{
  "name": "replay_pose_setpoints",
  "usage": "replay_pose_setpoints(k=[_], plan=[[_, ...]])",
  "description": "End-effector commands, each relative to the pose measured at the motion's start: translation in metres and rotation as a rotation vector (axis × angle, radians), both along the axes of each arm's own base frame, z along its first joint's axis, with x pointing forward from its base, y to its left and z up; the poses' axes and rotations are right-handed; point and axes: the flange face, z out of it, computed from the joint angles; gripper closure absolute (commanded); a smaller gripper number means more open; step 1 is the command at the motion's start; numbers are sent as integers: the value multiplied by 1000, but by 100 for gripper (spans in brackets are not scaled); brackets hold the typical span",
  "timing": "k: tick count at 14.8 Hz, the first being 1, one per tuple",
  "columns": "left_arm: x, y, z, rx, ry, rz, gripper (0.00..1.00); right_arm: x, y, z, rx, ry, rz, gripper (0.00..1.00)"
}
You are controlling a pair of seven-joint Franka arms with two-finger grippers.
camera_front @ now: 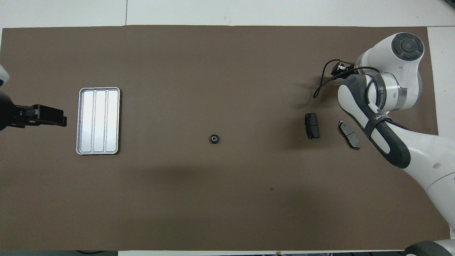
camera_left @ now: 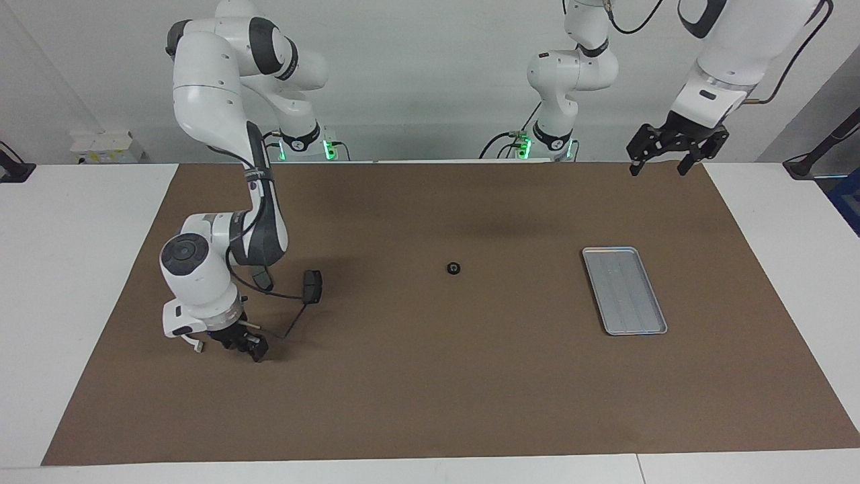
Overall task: Pick bearing gear from pile to tray
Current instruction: 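Reach the left gripper to the bearing at mid-table and grasp it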
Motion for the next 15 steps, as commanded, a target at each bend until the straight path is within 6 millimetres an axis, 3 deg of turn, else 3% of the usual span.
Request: replay_pose_setpoints(k=[1, 3, 7, 10, 12, 15], plan=[[-41, -79, -36, -9, -23, 22, 0, 0, -2, -4, -2, -7, 27, 52], [-51, -119, -54, -7, -9, 15, 0, -1, -2, -5, 1, -3, 24, 69], [-62, -196, -120, 4, 7, 35, 0, -2, -1, -6, 4, 6, 24, 98], [-54, -232, -163, -3, -9, 44, 0, -3, 0, -6, 2, 14, 26, 100], [-51, -243, -177, -26, -40, 44, 0, -3, -1, -6, -1, 20, 28, 100], [-46, -269, -217, -4, -30, 45, 0, -4, -2, 5, -9, 53, 52, 100]])
